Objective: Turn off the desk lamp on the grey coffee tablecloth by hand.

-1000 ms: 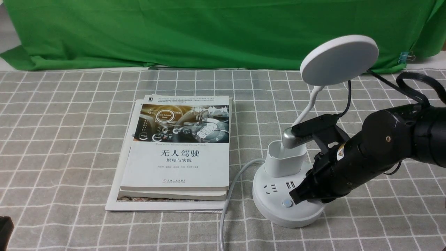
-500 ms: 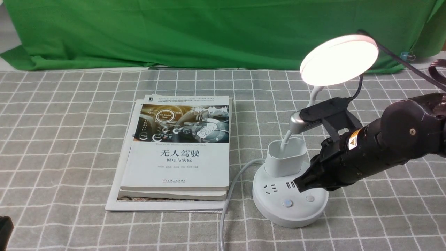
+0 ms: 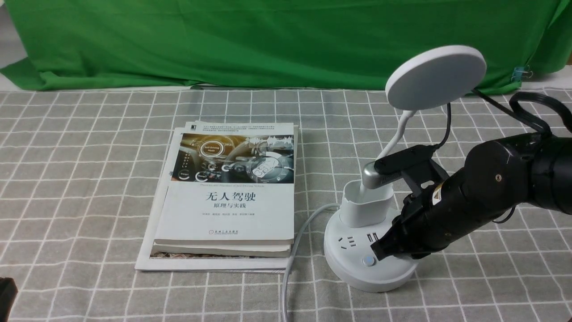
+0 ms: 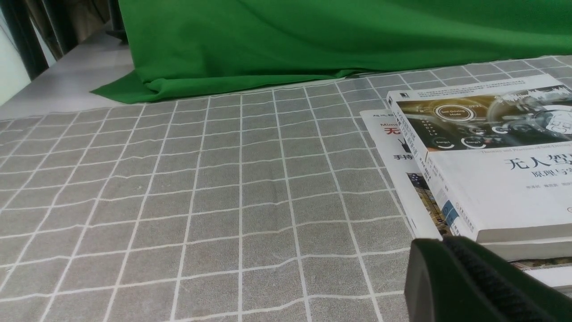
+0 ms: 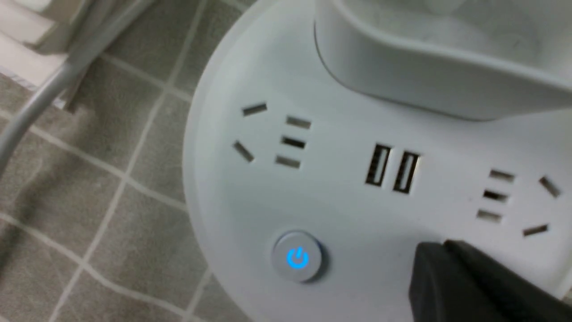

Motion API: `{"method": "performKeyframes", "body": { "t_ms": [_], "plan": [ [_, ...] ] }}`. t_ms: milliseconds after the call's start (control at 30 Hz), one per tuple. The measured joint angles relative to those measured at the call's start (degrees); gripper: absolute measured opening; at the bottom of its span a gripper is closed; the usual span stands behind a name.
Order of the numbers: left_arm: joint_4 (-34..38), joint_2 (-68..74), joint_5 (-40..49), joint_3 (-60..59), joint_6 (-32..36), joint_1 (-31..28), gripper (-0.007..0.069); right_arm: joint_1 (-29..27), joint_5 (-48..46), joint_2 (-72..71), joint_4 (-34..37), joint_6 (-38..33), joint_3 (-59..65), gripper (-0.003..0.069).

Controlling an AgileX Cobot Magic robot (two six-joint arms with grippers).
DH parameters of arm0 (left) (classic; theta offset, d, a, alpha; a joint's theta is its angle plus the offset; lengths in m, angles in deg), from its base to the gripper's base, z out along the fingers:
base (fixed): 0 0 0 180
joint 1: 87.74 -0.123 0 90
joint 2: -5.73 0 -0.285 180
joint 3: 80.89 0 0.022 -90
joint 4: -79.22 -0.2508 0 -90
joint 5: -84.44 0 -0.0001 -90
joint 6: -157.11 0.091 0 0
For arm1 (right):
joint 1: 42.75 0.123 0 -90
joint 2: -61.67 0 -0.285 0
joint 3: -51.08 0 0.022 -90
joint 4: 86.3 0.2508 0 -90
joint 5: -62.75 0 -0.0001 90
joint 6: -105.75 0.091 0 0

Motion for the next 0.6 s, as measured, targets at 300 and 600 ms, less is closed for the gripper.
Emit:
{"method": "performKeyframes", "body": {
  "t_ms": [300, 600],
  "plan": [
    [0.0, 0.0, 0.0, 0.0, 0.0, 0.0, 0.0001, 0.0, -1.21, -3.06, 0.0, 0.34, 0.1, 0.0025],
    [0.0, 0.0, 0.0, 0.0, 0.0, 0.0, 0.0001, -1.62, -10.15, -15.02, 0.0, 0.35, 2.36, 0.0025]
  ]
}}
